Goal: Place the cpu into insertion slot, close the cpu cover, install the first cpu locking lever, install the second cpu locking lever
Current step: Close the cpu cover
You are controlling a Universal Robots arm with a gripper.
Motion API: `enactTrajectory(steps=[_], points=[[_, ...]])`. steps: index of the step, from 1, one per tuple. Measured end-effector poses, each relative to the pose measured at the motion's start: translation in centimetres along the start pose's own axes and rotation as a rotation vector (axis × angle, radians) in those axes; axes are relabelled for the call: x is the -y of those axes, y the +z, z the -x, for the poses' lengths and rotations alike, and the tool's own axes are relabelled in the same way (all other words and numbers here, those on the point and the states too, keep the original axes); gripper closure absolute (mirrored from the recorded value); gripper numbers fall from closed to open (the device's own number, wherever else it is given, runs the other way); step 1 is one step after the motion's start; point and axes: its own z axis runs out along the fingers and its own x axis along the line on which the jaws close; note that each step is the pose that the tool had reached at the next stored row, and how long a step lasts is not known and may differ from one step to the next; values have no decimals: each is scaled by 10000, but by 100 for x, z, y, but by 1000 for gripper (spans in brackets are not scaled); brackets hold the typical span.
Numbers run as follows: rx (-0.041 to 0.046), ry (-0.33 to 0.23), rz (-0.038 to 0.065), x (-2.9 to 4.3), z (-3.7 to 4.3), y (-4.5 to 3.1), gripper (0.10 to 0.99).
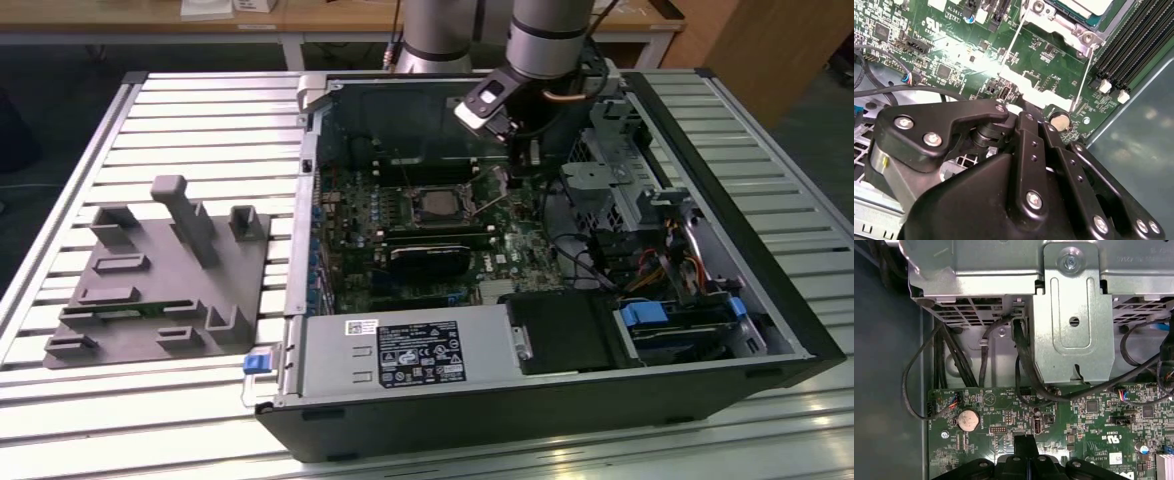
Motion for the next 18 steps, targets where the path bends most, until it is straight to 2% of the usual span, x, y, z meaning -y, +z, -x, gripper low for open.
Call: enactTrajectory(steps=[11,18], points=[[-28,2,-2,82,4,-2,980],[-39,2,-3,168,9,-4,980]])
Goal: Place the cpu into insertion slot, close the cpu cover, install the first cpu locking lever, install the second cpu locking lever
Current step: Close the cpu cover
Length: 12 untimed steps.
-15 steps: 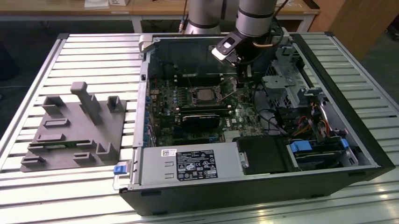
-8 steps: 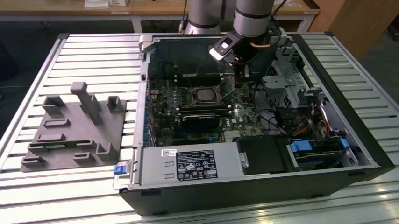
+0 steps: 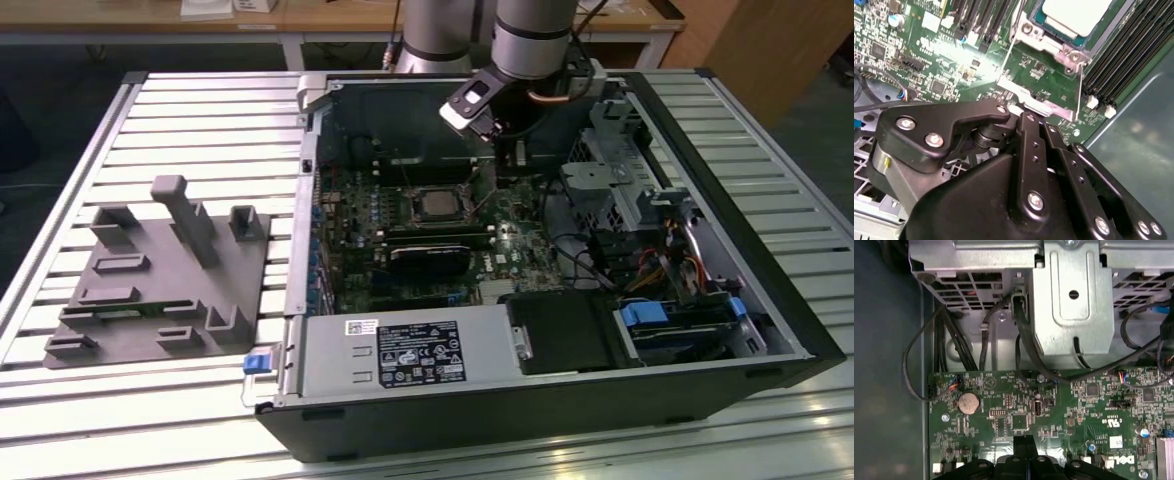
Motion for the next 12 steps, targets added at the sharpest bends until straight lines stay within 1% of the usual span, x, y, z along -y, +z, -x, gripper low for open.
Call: enactTrajectory(steps=[5,9,12], points=[[-8,0,-1,67,4,-2,980],[-12,0,-1,143,8,-4,980],[-20,0,-1,215,12,-6,980]])
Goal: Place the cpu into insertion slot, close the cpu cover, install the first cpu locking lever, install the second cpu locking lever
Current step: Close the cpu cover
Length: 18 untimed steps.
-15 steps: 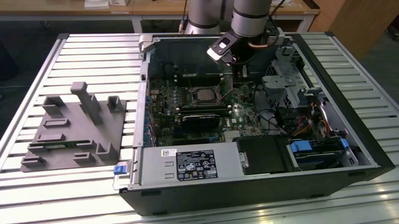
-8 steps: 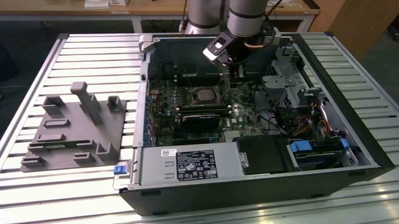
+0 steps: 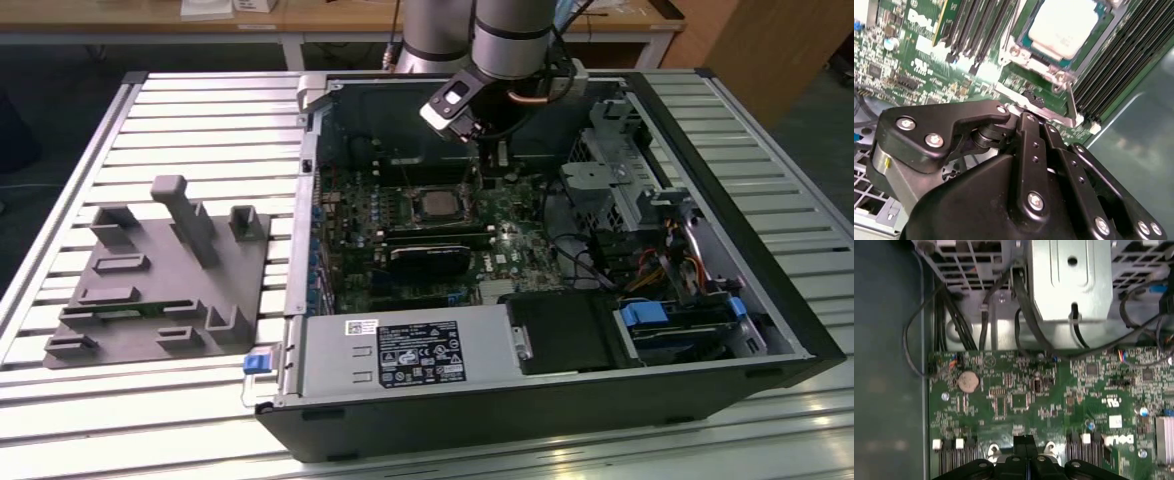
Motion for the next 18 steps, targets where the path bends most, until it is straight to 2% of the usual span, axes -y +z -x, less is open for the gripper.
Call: enactTrajectory(steps=[18], points=[[-23,1,-2,306,16,-4,980]])
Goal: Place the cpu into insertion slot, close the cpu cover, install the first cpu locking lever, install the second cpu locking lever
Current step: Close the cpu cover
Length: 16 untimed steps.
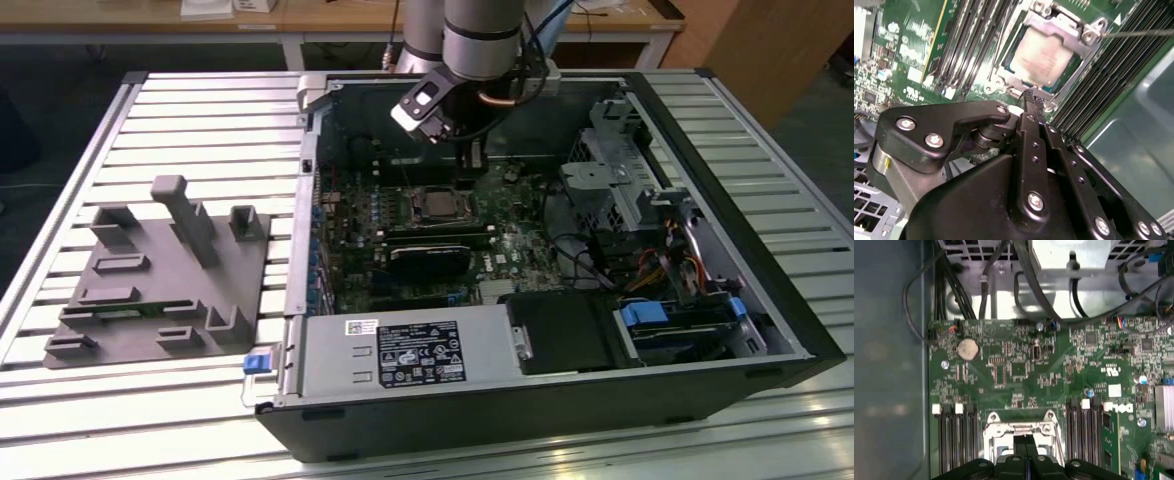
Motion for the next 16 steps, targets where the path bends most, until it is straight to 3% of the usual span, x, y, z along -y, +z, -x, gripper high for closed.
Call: enactTrajectory(steps=[11,16], points=[[1,-1,0,242,20,13,980],[1,-1,1,269,26,19,980]])
